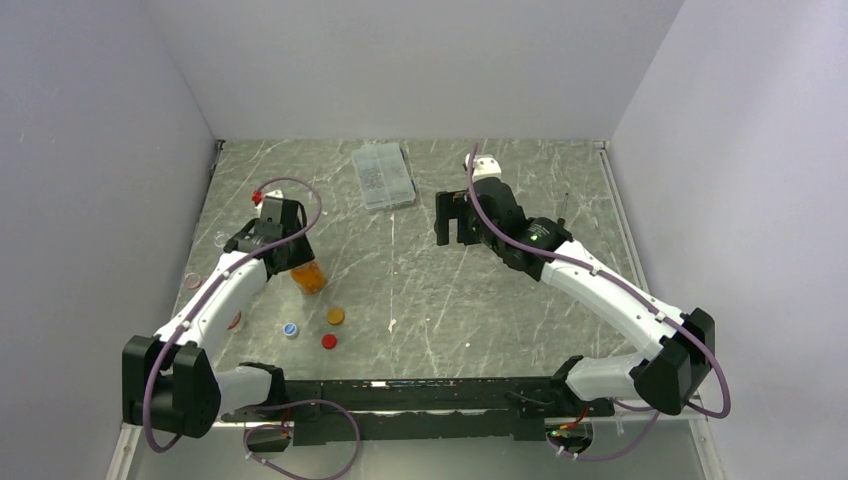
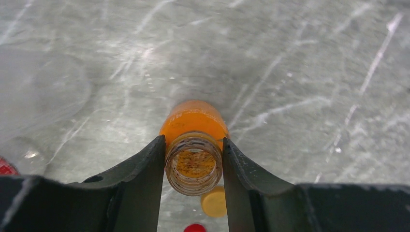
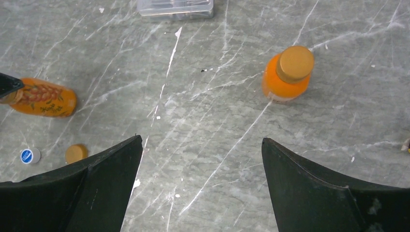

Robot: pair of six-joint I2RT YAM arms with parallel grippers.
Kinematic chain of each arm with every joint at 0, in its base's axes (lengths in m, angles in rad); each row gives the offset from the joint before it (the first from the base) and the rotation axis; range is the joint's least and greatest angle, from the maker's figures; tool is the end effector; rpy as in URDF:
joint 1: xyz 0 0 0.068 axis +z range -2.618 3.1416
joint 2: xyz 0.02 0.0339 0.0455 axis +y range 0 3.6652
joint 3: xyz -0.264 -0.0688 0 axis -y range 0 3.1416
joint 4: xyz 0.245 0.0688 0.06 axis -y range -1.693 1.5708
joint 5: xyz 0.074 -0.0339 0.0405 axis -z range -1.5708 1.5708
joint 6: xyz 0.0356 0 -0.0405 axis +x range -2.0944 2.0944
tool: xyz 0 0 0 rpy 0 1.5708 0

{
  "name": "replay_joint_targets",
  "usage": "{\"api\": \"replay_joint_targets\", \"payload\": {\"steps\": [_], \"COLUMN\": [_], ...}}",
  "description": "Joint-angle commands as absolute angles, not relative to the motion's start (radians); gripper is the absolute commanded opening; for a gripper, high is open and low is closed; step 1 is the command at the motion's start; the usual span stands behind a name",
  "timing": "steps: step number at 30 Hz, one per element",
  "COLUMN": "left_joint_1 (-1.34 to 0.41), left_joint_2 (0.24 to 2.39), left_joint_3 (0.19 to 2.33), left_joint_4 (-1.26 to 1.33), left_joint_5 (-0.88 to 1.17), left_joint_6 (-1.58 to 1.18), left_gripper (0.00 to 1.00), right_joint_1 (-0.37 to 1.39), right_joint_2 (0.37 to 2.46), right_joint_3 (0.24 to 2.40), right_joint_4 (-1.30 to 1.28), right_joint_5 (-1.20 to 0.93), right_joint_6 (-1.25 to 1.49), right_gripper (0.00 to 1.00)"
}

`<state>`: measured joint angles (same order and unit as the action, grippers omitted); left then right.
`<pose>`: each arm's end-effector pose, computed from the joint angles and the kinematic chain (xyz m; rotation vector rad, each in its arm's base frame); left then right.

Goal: Screw on the bottle caps

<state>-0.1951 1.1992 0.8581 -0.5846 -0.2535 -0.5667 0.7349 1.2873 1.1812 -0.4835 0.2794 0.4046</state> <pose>0.2375 -0.0378 0.2474 -0.5558 2.3915 -0.0146 0.2188 0.1845 0.3405 -0.1942 2.1482 0.3651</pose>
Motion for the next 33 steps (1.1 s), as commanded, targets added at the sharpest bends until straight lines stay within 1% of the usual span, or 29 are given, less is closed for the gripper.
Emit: {"api": "replay_joint_targets", "payload": {"steps": [1, 5, 9, 11, 15, 19, 21, 25, 28, 33], "left_joint_1": [-0.295, -0.472, -0.57, -0.597, -0.603, -0.603, -0.603, -0.603, -0.603, -0.613], "left_joint_2": [1.234, 1.29, 1.359, 1.387, 1.411, 1.426, 1.433, 1.445, 1.439, 1.427], "left_joint_3": [0.965, 1.044, 1.089, 1.101, 1.134, 1.2, 1.23, 1.279, 1.293, 1.293], "left_joint_4": [-0.584, -0.597, -0.565, -0.542, -0.522, -0.562, -0.586, -0.643, -0.657, -0.666], "left_joint_5": [-0.15, -0.193, -0.141, -0.082, 0.075, 0.226, 0.297, 0.425, 0.491, 0.548], "left_joint_6": [-0.483, -0.476, -0.465, -0.445, -0.385, -0.321, -0.295, -0.266, -0.26, -0.251], "left_gripper": [0.21, 0.2, 0.18, 0.18, 0.18, 0.17, 0.16, 0.14, 0.14, 0.14], "right_joint_1": [0.742, 0.742, 0.744, 0.748, 0.768, 0.804, 0.831, 0.88, 0.896, 0.902], "right_joint_2": [1.255, 1.243, 1.223, 1.198, 1.115, 1.039, 1.025, 1.074, 1.13, 1.203], "right_joint_3": [1.19, 1.173, 1.135, 1.098, 0.966, 0.841, 0.805, 0.796, 0.818, 0.875], "right_joint_4": [-0.489, -0.487, -0.464, -0.421, -0.293, -0.155, -0.105, -0.057, -0.041, -0.046], "right_joint_5": [0.306, 0.296, 0.256, 0.203, 0.065, -0.092, -0.136, -0.155, -0.131, -0.109], "right_joint_6": [0.413, 0.417, 0.412, 0.399, 0.341, 0.274, 0.241, 0.188, 0.167, 0.144], "right_gripper": [0.95, 0.95, 0.95, 0.95, 0.95, 0.98, 0.99, 0.99, 0.99, 0.99]}}
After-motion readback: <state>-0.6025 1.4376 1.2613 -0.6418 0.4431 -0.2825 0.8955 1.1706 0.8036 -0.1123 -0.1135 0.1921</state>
